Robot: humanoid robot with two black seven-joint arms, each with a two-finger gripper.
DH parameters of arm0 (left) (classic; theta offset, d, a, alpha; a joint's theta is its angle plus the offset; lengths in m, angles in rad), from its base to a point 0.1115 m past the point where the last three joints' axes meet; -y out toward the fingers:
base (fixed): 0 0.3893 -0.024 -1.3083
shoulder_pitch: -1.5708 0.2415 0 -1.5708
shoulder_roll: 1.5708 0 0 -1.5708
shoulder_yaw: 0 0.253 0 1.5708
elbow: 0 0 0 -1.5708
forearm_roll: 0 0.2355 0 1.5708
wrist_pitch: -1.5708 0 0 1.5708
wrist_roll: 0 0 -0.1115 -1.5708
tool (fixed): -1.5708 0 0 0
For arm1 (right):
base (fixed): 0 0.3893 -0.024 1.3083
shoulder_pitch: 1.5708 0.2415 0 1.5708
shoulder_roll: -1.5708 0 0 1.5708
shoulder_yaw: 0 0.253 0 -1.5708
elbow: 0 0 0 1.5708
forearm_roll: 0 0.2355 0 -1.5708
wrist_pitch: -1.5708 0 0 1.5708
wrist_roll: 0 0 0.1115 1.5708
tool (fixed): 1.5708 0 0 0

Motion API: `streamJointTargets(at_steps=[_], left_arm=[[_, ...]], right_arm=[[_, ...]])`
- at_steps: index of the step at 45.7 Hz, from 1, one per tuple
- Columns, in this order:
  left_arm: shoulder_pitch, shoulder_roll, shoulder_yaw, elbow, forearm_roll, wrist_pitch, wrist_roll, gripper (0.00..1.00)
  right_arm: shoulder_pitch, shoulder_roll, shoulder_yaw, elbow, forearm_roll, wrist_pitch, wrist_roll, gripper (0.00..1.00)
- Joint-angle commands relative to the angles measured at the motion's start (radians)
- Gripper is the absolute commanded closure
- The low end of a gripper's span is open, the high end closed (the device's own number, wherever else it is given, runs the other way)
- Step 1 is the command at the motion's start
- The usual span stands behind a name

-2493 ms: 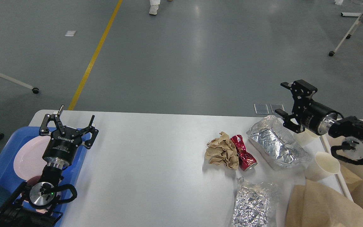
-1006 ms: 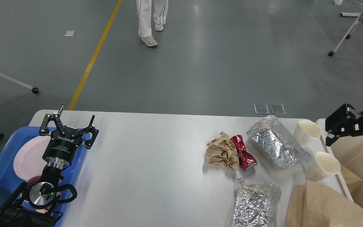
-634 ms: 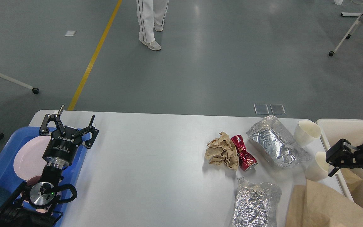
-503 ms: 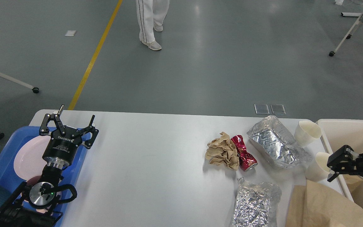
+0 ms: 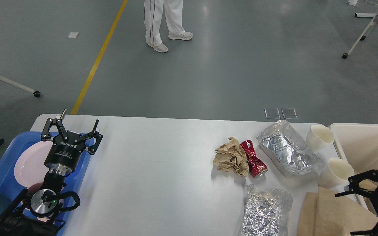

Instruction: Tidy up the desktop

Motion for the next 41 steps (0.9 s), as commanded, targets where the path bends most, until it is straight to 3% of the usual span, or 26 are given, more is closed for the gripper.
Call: streamJointTargets(at_steps=[1, 7, 11, 21, 28, 34, 41], left_arm=[[-0.001, 0.000, 0.000, 0.000, 0.000, 0.000, 0.000, 0.03], [0.000, 0.000, 0.000, 0.000, 0.000, 0.000, 0.000, 0.04], [-0.001, 0.000, 0.000, 0.000, 0.000, 0.000, 0.000, 0.03], [0.000, 0.000, 0.000, 0.000, 0.000, 0.000, 0.000, 0.04], [-0.001, 0.000, 0.000, 0.000, 0.000, -0.001, 0.000, 0.04], [-0.001, 0.000, 0.000, 0.000, 0.000, 0.000, 0.000, 0.03], [-0.001, 0.000, 0.000, 0.000, 0.000, 0.000, 0.000, 0.03]], right_arm=[[-0.088, -0.082, 0.018, -0.002, 0.013, -0.008, 0.000, 0.16], [-0.269, -0.094, 0.135, -0.022, 0.011, -0.020, 0.001, 0.14], [-0.340, -0.098, 0.187, -0.022, 0.001, -0.012, 0.001, 0.00], [-0.399, -0.103, 0.213, -0.036, 0.007, -0.015, 0.004, 0.00], [-0.507, -0.109, 0.303, -0.062, 0.014, -0.087, 0.007, 0.00], [-0.593, -0.118, 0.353, -0.068, 0.014, -0.224, 0.009, 0.00], [-0.677, -0.097, 0.428, -0.068, 0.022, -0.268, 0.011, 0.00]])
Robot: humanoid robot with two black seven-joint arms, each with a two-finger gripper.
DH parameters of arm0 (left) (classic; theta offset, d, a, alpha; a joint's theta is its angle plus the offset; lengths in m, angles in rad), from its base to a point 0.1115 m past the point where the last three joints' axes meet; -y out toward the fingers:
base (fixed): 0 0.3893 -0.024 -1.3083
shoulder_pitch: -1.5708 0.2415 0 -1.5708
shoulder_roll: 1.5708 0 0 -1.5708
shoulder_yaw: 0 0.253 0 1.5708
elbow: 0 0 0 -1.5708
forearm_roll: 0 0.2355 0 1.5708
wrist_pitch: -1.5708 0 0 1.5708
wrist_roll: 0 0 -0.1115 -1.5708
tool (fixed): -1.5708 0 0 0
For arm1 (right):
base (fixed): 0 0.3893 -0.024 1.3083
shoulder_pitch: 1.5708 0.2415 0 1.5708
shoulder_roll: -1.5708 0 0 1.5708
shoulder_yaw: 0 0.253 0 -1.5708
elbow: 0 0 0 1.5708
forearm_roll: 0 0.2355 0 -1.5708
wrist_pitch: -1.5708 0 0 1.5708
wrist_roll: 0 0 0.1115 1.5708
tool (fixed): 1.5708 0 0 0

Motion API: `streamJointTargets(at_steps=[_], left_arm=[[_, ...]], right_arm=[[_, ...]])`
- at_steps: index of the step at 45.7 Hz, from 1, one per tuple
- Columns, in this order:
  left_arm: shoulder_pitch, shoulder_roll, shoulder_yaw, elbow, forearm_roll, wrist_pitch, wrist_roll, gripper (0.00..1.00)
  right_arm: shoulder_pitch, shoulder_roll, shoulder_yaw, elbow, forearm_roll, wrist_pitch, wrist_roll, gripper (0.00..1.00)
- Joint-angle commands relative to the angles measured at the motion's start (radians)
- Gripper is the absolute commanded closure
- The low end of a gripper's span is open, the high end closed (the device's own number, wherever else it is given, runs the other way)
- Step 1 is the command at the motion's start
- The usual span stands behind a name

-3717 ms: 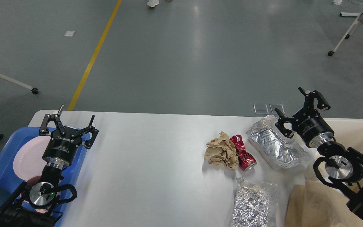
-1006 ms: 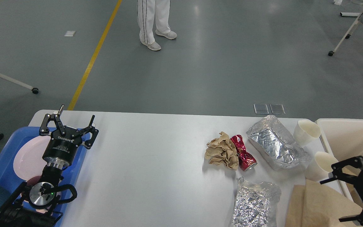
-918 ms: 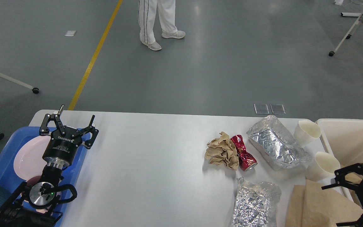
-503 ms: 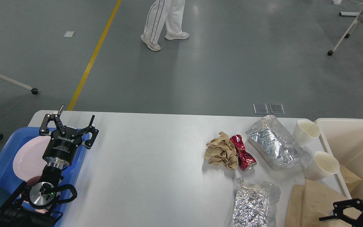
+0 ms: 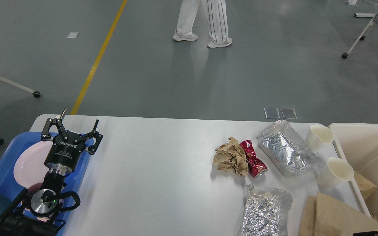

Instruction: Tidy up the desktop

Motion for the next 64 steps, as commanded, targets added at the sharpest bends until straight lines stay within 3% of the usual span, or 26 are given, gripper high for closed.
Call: streamJointTargets(at_steps=[1, 15, 25, 28, 29, 32, 33, 36, 64], left_arm=[[0.001, 0.000, 0.000, 0.000, 0.000, 0.001, 0.000, 0.04], [0.000, 0.000, 0.000, 0.000, 0.000, 0.001, 0.000, 0.04], [0.000, 0.000, 0.000, 0.000, 0.000, 0.001, 0.000, 0.04], [0.001, -0.001, 0.000, 0.000, 0.000, 0.001, 0.000, 0.04], [0.000, 0.000, 0.000, 0.000, 0.000, 0.001, 0.000, 0.03], [0.000, 0.000, 0.000, 0.000, 0.000, 0.001, 0.000, 0.04], [0.000, 0.000, 0.000, 0.000, 0.000, 0.001, 0.000, 0.04], [0.000, 0.000, 0.000, 0.000, 0.000, 0.001, 0.000, 0.04], [0.000, 0.000, 0.000, 0.000, 0.000, 0.001, 0.000, 0.03]], right_arm=[[-0.064, 0.019, 0.070, -0.008, 0.013, -0.043, 0.001, 0.00], [-0.300, 0.238, 0.240, -0.133, 0.074, -0.322, 0.001, 0.00], [-0.307, 0.258, 0.283, -0.146, 0.068, -0.353, 0.001, 0.00], [-0.305, 0.255, 0.283, -0.149, 0.068, -0.361, 0.001, 0.17], [-0.305, 0.255, 0.283, -0.150, 0.068, -0.361, 0.001, 0.30], [-0.299, 0.254, 0.285, -0.148, 0.062, -0.349, 0.001, 0.79], [-0.299, 0.254, 0.285, -0.148, 0.061, -0.349, 0.001, 0.88], [-0.302, 0.255, 0.285, -0.153, 0.059, -0.361, 0.001, 1.00], [-0.302, 0.257, 0.309, -0.182, 0.067, -0.372, -0.002, 1.00]])
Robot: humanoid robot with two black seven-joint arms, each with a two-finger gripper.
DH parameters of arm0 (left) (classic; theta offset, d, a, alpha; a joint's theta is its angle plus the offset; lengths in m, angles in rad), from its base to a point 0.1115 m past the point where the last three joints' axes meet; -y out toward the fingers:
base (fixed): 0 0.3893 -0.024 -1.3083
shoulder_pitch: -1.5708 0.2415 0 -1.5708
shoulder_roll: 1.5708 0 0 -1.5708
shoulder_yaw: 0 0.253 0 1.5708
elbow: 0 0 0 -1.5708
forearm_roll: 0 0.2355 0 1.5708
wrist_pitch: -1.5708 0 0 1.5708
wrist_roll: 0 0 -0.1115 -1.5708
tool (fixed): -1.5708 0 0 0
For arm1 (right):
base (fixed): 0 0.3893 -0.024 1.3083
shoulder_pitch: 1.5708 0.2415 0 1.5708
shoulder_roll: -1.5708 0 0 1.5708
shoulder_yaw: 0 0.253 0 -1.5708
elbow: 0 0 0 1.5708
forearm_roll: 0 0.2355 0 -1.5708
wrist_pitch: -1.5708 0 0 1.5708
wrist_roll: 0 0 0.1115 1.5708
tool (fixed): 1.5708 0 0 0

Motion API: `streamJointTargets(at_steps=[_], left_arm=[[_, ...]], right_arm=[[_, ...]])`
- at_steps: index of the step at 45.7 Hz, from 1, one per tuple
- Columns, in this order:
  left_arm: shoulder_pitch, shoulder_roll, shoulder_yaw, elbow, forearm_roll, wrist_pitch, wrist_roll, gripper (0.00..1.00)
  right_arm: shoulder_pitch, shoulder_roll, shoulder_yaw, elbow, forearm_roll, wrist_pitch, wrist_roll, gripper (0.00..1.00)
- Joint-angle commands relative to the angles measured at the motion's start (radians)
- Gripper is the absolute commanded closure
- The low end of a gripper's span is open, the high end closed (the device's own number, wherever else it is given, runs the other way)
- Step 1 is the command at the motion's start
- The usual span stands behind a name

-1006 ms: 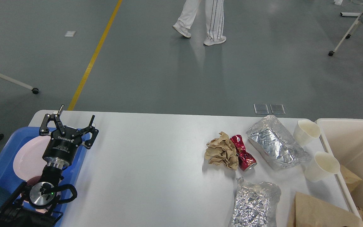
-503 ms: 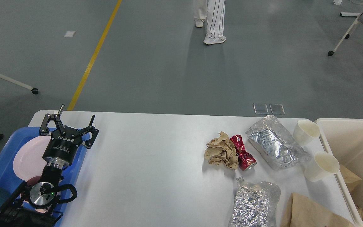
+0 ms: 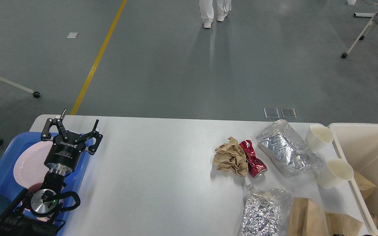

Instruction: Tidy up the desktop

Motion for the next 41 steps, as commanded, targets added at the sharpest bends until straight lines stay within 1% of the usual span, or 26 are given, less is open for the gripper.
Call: streamJointTargets(at_steps=[1, 6, 12, 17, 21, 29, 33, 34, 35, 39, 40, 41], left_arm=[[0.000, -0.002, 0.000, 0.000, 0.000, 0.000, 0.000, 0.04], [0.000, 0.000, 0.000, 0.000, 0.000, 0.000, 0.000, 0.03], [0.001, 0.000, 0.000, 0.000, 0.000, 0.000, 0.000, 0.04], [0.000, 0.000, 0.000, 0.000, 0.000, 0.000, 0.000, 0.04], [0.000, 0.000, 0.000, 0.000, 0.000, -0.002, 0.000, 0.04], [0.001, 0.000, 0.000, 0.000, 0.000, -0.002, 0.000, 0.04], [0.000, 0.000, 0.000, 0.000, 0.000, -0.002, 0.000, 0.03], [0.000, 0.000, 0.000, 0.000, 0.000, -0.002, 0.000, 0.03], [0.000, 0.000, 0.000, 0.000, 0.000, -0.002, 0.000, 0.04], [0.000, 0.000, 0.000, 0.000, 0.000, -0.002, 0.000, 0.03], [0.000, 0.000, 0.000, 0.000, 0.002, -0.002, 0.000, 0.04], [0.000, 0.000, 0.000, 0.000, 0.000, -0.002, 0.000, 0.04]], right_arm=[[0.000, -0.007, 0.000, 0.000, 0.000, 0.001, 0.001, 1.00], [0.003, -0.022, -0.003, 0.008, -0.011, 0.011, 0.001, 1.00], [0.036, -0.122, -0.020, 0.040, -0.035, 0.039, -0.007, 1.00], [0.128, -0.214, -0.096, 0.047, -0.142, 0.129, -0.010, 1.00], [0.226, -0.242, -0.202, 0.047, -0.204, 0.218, -0.010, 1.00], [0.452, -0.234, -0.454, 0.046, -0.241, 0.338, -0.011, 1.00], [0.568, -0.217, -0.557, 0.041, -0.294, 0.389, -0.022, 1.00], [0.657, -0.201, -0.628, 0.038, -0.339, 0.436, -0.042, 1.00], [0.690, -0.193, -0.653, 0.038, -0.354, 0.452, -0.047, 1.00], [0.809, -0.153, -0.733, 0.037, -0.391, 0.490, -0.047, 1.00], [0.889, -0.129, -0.783, 0.035, -0.403, 0.513, -0.047, 1.00], [0.920, -0.116, -0.804, 0.035, -0.408, 0.522, -0.047, 1.00]])
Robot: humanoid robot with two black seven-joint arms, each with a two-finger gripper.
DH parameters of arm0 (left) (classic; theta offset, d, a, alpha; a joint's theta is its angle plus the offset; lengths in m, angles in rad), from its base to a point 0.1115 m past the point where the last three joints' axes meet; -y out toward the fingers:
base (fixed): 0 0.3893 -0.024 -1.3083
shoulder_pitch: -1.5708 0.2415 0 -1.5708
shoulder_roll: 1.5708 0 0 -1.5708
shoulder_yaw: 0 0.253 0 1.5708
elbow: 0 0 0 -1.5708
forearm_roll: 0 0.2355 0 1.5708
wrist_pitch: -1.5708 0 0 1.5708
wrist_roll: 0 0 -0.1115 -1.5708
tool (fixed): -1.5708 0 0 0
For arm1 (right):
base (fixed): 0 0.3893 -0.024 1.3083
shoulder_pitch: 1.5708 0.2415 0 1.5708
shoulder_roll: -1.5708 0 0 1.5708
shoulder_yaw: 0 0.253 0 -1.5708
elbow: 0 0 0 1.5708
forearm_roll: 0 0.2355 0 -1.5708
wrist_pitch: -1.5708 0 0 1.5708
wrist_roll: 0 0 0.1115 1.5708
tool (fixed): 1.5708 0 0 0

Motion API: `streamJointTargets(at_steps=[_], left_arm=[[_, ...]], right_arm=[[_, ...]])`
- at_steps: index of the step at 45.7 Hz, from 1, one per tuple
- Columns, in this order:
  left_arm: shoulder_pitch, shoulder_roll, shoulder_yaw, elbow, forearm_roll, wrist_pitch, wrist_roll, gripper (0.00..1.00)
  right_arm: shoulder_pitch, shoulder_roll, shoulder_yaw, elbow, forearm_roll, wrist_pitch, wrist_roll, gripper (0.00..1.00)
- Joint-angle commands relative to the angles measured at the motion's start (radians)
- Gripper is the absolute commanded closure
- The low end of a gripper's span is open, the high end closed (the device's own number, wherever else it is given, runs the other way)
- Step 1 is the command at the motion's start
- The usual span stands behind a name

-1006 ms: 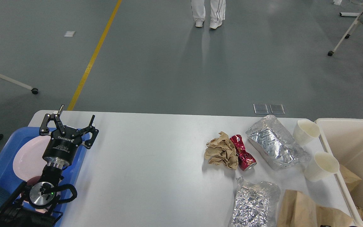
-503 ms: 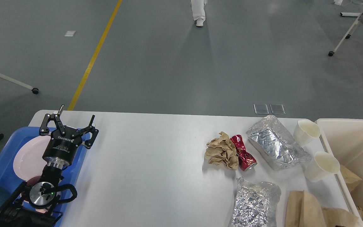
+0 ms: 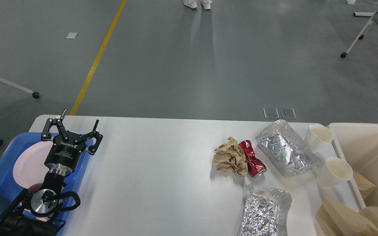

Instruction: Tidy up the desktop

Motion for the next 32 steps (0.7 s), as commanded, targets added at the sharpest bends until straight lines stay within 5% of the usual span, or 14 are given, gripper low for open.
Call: streamJointTargets(at_steps=[1, 17, 32], left_arm=[[0.000, 0.000, 0.000, 0.000, 0.000, 0.000, 0.000, 0.04], [0.000, 0.000, 0.000, 0.000, 0.001, 0.000, 0.000, 0.04], [0.000, 0.000, 0.000, 0.000, 0.000, -0.001, 0.000, 0.03]], right_arm=[[0.200, 0.065, -0.130, -0.004, -0.041, 0.061, -0.002, 1.00], [0.510, 0.236, -0.273, -0.053, -0.057, 0.327, 0.008, 1.00], [0.513, 0.205, -0.274, -0.180, -0.077, 0.308, 0.007, 1.00]])
